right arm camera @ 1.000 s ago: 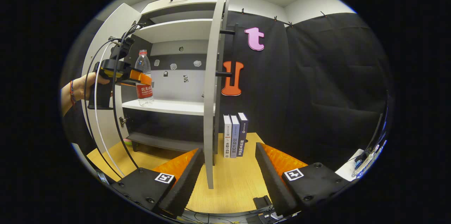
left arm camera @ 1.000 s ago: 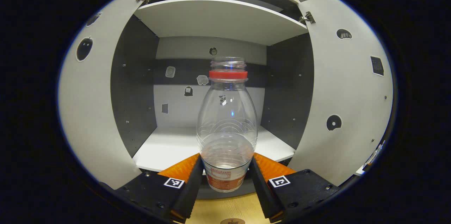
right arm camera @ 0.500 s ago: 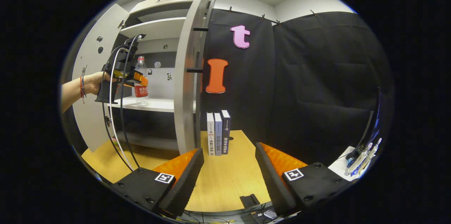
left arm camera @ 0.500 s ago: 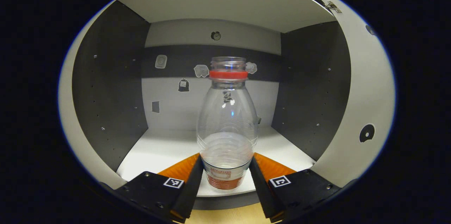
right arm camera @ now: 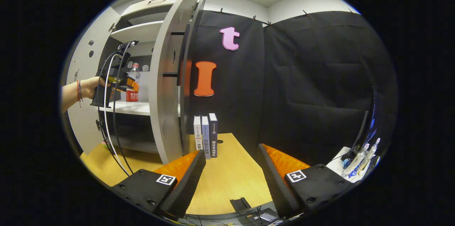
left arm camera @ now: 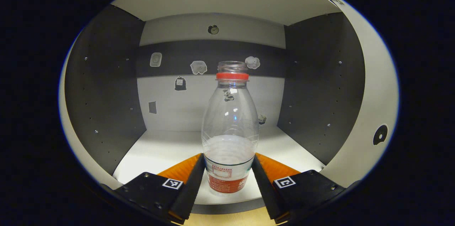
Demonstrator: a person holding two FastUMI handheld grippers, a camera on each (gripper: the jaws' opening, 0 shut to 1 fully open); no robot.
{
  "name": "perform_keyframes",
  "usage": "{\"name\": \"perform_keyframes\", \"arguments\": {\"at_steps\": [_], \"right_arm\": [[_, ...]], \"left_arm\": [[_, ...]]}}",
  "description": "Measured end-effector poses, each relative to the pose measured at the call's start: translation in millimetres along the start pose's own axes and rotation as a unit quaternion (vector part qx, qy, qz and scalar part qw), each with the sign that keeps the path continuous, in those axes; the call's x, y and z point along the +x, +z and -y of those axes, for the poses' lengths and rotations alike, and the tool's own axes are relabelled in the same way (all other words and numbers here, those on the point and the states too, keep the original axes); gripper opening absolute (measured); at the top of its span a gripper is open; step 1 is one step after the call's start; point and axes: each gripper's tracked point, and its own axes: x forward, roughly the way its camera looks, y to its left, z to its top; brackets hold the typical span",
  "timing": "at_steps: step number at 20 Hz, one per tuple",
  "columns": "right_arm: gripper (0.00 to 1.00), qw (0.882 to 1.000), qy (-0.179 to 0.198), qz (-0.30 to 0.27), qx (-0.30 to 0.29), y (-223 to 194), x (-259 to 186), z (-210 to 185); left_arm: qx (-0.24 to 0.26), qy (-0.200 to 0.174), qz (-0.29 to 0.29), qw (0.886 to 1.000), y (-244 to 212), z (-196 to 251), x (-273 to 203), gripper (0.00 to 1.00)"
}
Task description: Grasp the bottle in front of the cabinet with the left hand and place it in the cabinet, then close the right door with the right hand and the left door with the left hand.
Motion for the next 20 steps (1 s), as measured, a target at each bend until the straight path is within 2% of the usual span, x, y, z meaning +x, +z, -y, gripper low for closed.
{"name": "perform_keyframes", "arguments": {"at_steps": [2, 3, 4, 12, 16, 20], "right_arm": [[0.97, 1.0, -0.002, 0.005, -0.002, 3.3, -2.1, 3.8], [0.97, 1.0, -0.002, 0.007, -0.004, 5.0, -0.9, 3.9], [0.97, 1.0, 0.0, 0.008, -0.006, 5.3, -0.9, 3.6], [0.97, 1.0, 0.017, 0.014, -0.008, 10.9, -0.2, -8.0], [0.97, 0.999, 0.018, 0.028, -0.015, 23.0, 4.0, -7.0], [0.97, 0.999, 0.021, 0.038, -0.009, 38.7, 16.2, -7.2]], "left_arm": [[-0.005, 0.0, 0.009, 1.0, 4.5, 1.4, -6.1, 0.87], [-0.006, 0.001, 0.012, 1.0, 5.6, 1.7, -10.7, 0.94], [-0.006, 0.002, 0.017, 1.0, 7.1, 1.1, -16.9, 0.96], [-0.027, 0.002, 0.046, 0.999, 14.8, -3.8, -77.0, 0.96], [-0.033, 0.016, 0.064, 0.997, 18.9, -15.6, -133.9, 0.95], [-0.007, 0.04, 0.1, 0.994, 29.7, -37.3, -200.5, 0.95]]}}
